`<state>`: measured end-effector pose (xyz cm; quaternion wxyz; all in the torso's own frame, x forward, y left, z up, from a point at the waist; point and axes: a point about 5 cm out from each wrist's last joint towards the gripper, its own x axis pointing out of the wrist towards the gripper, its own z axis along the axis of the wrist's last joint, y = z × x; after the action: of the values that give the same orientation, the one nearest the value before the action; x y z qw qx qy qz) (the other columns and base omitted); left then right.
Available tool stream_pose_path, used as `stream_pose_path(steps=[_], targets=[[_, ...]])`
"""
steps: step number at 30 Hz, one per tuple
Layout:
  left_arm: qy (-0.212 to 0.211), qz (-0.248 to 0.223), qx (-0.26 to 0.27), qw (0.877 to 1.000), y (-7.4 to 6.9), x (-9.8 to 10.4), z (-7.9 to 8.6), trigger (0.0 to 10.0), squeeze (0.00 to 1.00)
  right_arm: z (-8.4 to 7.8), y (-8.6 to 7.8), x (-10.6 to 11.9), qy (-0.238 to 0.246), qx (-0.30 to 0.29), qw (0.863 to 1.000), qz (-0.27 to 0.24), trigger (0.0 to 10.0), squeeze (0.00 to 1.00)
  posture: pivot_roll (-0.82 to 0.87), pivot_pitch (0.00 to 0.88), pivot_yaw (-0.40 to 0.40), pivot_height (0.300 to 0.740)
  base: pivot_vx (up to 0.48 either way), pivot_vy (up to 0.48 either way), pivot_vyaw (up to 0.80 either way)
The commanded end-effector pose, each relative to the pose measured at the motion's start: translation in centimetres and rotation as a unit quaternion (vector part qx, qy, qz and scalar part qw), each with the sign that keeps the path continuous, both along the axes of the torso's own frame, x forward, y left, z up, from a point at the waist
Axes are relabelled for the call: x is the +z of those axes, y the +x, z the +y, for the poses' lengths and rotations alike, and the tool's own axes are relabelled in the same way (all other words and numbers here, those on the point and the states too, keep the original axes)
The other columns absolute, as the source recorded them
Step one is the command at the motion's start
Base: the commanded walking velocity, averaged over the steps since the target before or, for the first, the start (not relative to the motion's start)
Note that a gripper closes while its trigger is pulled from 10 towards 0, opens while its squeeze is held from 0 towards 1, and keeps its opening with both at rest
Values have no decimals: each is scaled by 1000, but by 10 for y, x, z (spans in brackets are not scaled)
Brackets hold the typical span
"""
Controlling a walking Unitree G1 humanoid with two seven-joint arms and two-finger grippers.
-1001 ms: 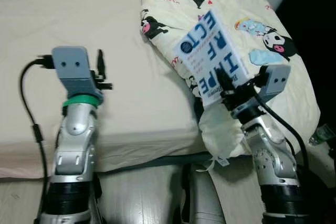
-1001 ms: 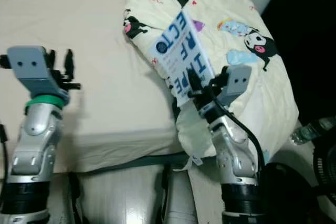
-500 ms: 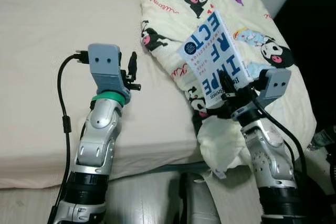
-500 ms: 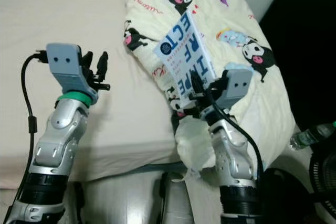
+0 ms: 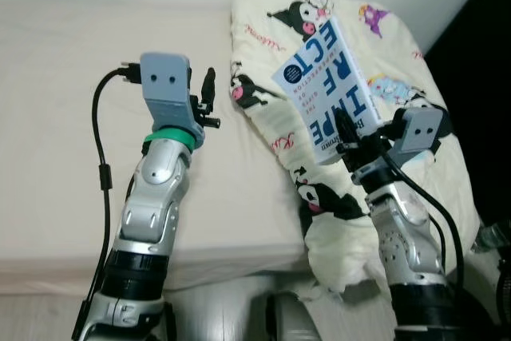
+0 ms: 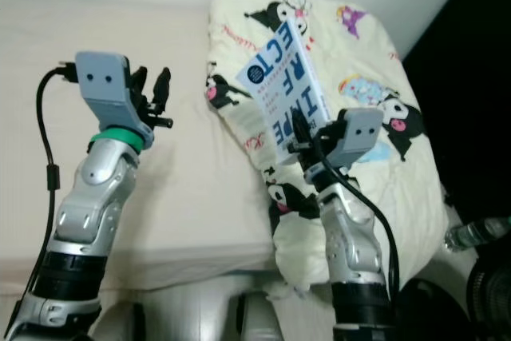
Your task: Clean up the room
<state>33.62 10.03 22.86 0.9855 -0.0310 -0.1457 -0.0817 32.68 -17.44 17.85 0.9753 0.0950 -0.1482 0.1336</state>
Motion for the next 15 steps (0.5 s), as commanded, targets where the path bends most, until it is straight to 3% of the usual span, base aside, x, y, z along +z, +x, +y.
stream_pose_path(steps=[1, 15], targets=[[0, 14, -11, 1000, 0, -4, -5, 10000, 0, -4, -1, 3, 3, -10, 1000, -16, 10000, 0, -53, 27, -30, 690, 0, 0, 0], [7, 24, -14, 1000, 2, -8, -6, 10000, 0, -1, 1, 1, -3, -14, 1000, -14, 10000, 0, -52, 24, -24, 738, 0, 0, 0]])
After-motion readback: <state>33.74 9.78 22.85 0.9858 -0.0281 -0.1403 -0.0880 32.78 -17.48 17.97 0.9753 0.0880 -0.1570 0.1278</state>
